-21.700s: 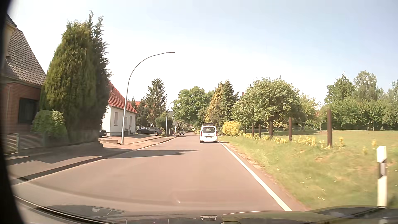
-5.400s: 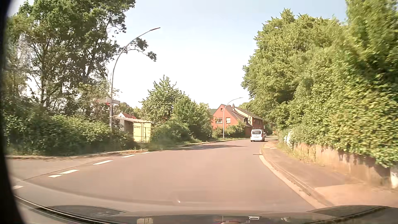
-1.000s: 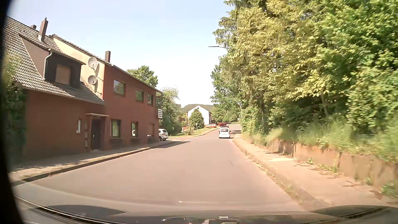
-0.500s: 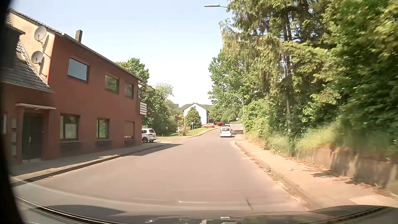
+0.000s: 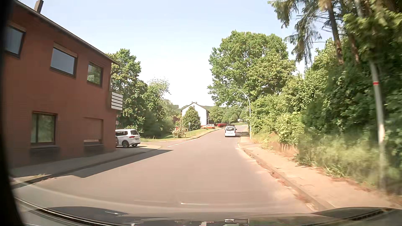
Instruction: Follow the waypoints while adhering to traffic rules and regulations
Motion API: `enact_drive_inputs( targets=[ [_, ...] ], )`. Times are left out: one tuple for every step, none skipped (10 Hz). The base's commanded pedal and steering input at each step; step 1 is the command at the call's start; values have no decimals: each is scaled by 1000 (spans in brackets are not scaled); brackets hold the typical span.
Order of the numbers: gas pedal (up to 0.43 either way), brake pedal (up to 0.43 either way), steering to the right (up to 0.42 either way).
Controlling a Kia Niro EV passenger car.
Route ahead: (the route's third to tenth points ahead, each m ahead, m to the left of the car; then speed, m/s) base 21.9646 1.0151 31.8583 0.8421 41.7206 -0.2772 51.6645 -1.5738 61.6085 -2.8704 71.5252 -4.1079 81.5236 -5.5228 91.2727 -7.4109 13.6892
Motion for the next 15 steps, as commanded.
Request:
enact_drive_inputs(
  targets=[
    [169, 0, 7],
    [169, 0, 9],
    [169, 0, 9],
    [169, 0, 10],
    [169, 0, 10],
    [157, 0, 11],
    [157, 0, 11],
    [157, 0, 11],
    [157, 0, 11],
    [157, 0, 11],
    [169, 0, 11],
    [169, 0, 11],
    [169, 0, 11],
    [169, 0, 11],
    [169, 0, 11]
  ],
)
